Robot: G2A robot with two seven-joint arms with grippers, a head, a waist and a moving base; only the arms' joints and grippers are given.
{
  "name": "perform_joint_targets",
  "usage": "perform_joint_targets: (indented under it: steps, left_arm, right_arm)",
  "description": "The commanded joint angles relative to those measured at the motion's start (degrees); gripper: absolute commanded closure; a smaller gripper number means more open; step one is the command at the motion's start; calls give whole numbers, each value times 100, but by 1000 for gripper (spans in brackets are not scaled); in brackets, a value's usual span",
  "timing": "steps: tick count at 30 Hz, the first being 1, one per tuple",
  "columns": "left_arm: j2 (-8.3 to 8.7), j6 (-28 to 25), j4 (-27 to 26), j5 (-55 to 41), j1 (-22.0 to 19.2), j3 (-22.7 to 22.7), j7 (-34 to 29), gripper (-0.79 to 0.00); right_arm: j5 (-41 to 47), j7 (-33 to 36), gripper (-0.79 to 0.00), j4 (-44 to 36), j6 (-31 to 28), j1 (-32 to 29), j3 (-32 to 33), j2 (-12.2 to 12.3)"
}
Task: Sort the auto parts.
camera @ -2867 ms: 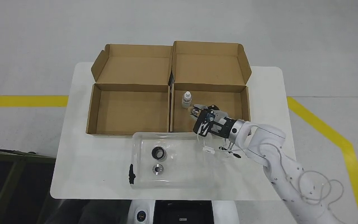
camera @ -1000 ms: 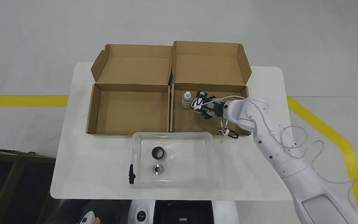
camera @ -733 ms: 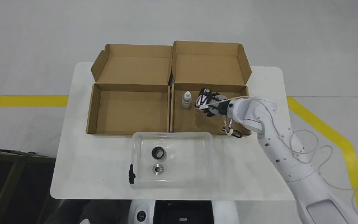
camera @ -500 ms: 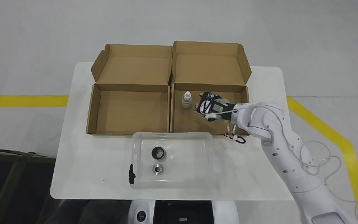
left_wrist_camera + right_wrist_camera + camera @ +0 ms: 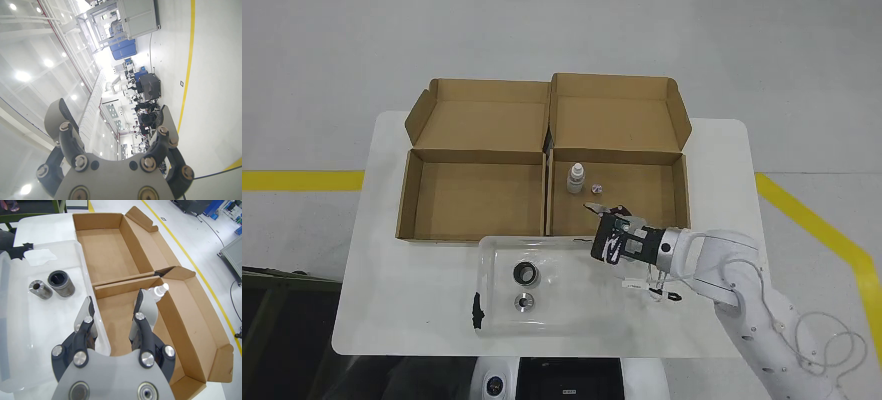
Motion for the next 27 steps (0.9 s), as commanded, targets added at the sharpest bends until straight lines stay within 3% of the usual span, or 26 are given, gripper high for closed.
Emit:
perform_joint_targets:
  steps: [1,10,23,27]
  left_arm:
    - [0,0,0,0,0,0,0,-785]
    - [0,0,0,0,0,0,0,-785]
    - [0,0,0,0,0,0,0,-785]
    - [0,0,0,0,0,0,0,-785]
  right_arm:
    - [-79,-46,-425,-83,-15,-90,-83,3]
    - [-411,-288,-446,-18,-22,-263,-660,-31]
    - [-671,-488,-462,429,274,159,-1560,-217]
    - [-696,-524,-529,606,389,324,-1778,-287]
